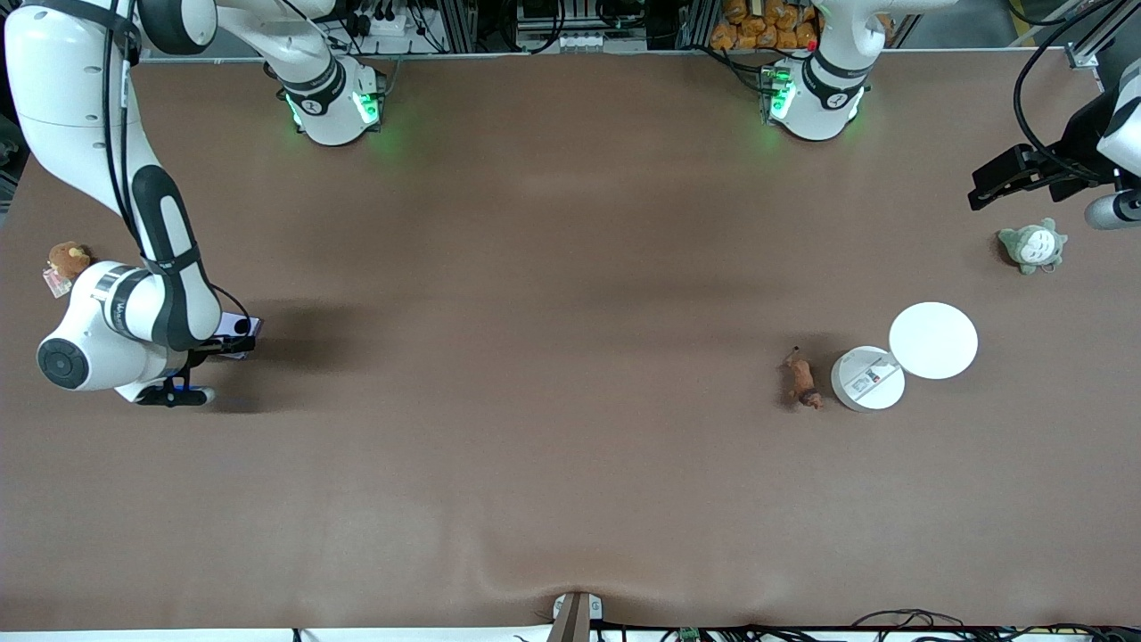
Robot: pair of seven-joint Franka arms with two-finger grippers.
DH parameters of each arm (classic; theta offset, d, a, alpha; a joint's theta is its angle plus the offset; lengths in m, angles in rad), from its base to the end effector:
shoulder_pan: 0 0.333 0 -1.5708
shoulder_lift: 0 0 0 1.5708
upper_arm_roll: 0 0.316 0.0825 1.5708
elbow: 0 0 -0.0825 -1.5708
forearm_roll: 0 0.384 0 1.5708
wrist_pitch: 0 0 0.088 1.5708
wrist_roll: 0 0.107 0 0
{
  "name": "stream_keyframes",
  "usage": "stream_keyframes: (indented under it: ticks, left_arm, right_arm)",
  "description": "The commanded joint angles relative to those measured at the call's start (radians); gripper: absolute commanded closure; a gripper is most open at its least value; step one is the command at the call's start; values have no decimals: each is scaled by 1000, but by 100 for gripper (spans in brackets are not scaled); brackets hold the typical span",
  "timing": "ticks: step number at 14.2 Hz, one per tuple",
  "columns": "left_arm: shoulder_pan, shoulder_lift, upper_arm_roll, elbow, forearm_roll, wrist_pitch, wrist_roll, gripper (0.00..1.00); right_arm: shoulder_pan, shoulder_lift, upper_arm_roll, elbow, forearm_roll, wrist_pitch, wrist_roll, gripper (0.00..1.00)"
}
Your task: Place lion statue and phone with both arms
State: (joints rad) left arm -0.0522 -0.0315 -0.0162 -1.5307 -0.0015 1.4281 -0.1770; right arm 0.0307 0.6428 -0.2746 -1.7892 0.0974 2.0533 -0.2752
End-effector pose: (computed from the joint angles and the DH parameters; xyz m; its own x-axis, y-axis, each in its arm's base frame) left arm 0.5285 -0.0365 0.6482 0.9916 0.1084 -0.0701 0.1078 -0.9941 -0.0115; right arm 0.5986 -0.1361 0.1795 0.9345 -0.0061 -0.3559 -0.0061 -1.0000 0.0013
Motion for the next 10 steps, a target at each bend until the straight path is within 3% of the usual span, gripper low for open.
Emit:
stream_keyframes:
  ticks: [1,5,10]
  left_arm:
    - [3,-31,-4,-26,20,-6,24,0]
    - [6,-33,-1,-25,20,-6,25,0]
    - [3,-33,-4,-25,20,-8,31,0]
  right_arm:
    - [-9,-31,11,103,8,-33,-12,0]
    - [24,-126,11,301,7,-263,-1,0]
    - [32,-337,11,307,4,-360,-5,0]
